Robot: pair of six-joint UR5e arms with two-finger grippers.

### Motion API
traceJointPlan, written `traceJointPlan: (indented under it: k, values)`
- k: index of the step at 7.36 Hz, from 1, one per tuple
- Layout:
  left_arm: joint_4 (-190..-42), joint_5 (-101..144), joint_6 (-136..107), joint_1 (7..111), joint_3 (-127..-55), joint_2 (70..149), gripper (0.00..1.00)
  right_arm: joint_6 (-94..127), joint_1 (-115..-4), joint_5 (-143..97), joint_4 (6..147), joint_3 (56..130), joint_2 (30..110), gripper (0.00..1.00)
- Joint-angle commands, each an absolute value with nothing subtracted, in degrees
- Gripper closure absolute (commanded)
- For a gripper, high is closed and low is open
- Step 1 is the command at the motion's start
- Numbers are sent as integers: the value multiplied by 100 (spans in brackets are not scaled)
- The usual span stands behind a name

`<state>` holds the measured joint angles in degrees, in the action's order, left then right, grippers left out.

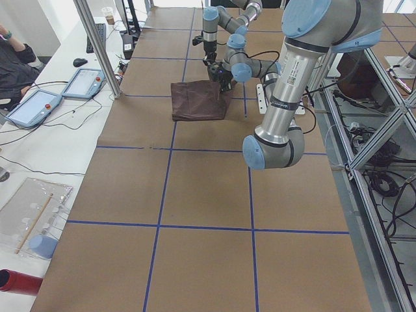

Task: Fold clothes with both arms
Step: 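Lift the near edge with both grippers and fold it toward the far edge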

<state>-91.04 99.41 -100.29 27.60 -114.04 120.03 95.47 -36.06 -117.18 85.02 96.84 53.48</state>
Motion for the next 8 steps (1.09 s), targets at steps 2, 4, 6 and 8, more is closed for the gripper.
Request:
traceJointPlan:
  k: [2,4,6,8]
  values:
    - [-11250,9976,-9686,3882,-8525,12638,81,9229,-4147,-11821,6809,6588,4122,76]
    - [-11828,9984,-8800,4392,-7203,13077,0,8442,-4437,-11847,6759,6242,3983,0]
    - [-12111,10019,-8578,4447,-7172,13087,0,8297,-4508,-11996,6759,6055,3815,0]
    - [-12094,10561,-8386,4604,-7468,13026,0,8218,-4544,-12164,6811,6511,3832,0]
